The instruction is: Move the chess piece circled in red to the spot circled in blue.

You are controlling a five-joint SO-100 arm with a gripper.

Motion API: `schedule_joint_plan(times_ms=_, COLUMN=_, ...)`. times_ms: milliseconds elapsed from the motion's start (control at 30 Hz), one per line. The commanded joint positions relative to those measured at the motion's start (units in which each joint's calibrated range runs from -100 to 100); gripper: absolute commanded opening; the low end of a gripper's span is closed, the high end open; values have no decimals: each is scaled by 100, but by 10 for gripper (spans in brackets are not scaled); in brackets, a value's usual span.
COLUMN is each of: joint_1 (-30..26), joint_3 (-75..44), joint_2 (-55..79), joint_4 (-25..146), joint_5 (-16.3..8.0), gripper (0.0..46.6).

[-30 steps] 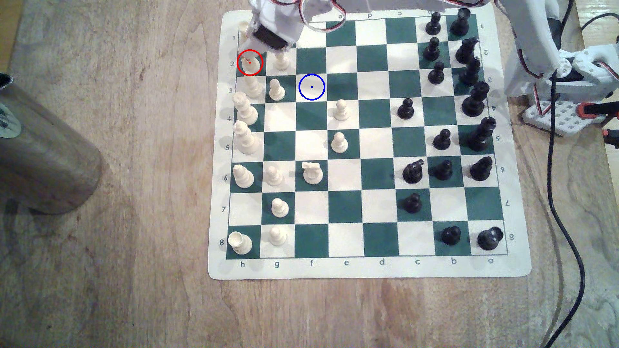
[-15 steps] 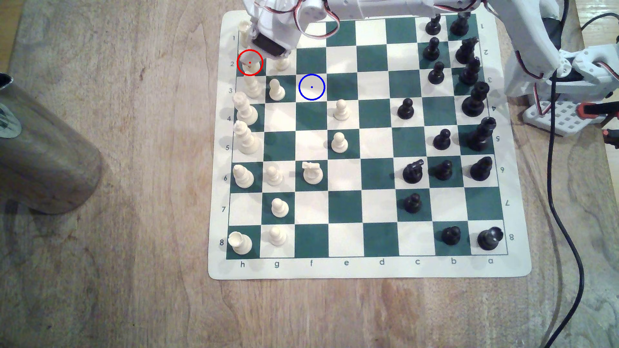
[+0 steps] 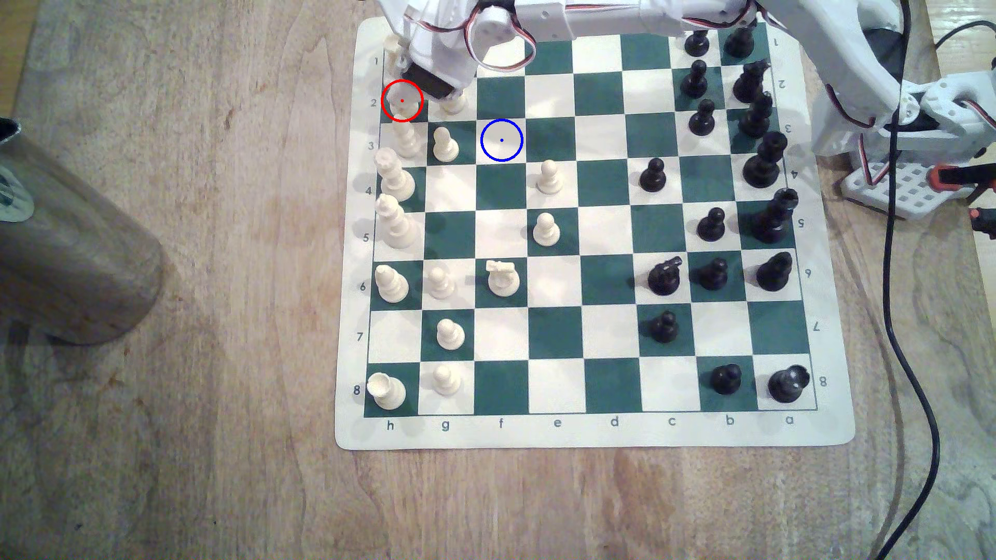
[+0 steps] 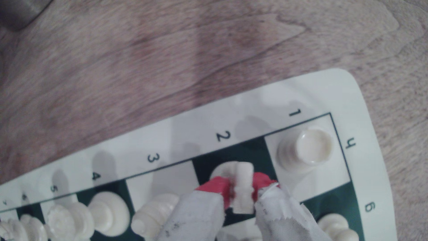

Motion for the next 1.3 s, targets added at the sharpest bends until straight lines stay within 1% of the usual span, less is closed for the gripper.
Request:
schedule_joint_plan(times_ms=0, joint_1=31, joint_3=-547, joint_2=-289, joint_4=-114, joint_5=-10, gripper=3)
schedule_joint_plan(times_ms=200, joint_1=23, joint_3=-665, joint_2=-467, joint_4=-106, joint_5=-20, gripper=3)
schedule_joint_plan(times_ms=400, joint_1=31, joint_3=-646, joint_2=-1308, joint_4=221, joint_5=-39, gripper=3)
schedule_joint_plan(times_ms=533, joint_1=-24, joint_3=160, joint_2=-2343, joint_4=262, joint_5=-59, gripper=2)
schedule_joint_plan(times_ms=567, joint_1=-55, joint_3=641, joint_2=-2802, joint_4=213, joint_5=-59, gripper=2)
schedule_joint_plan(times_ms=700, joint_1=-141, joint_3=1756, joint_2=-3676, joint_4=115, joint_5=-59, gripper=2)
schedule_joint_plan(times_ms=733, joint_1=-157, joint_3=2345, joint_2=-4050, joint_4=-8, joint_5=-59, gripper=2)
schedule_joint_plan(times_ms=833, joint_1=-188, joint_3=3053, joint_2=-4432, joint_4=-57, joint_5=-63, gripper=2)
schedule_joint_plan(times_ms=867, joint_1=-235, joint_3=3542, joint_2=-4678, joint_4=-123, joint_5=-78, gripper=2)
schedule_joint_plan(times_ms=1000, joint_1=-305, joint_3=4376, joint_2=-5077, joint_4=-245, joint_5=-83, gripper=2)
schedule_joint_plan(times_ms=1267, joint_1=-422, joint_3=5528, joint_2=-5255, joint_4=-630, joint_5=-83, gripper=2)
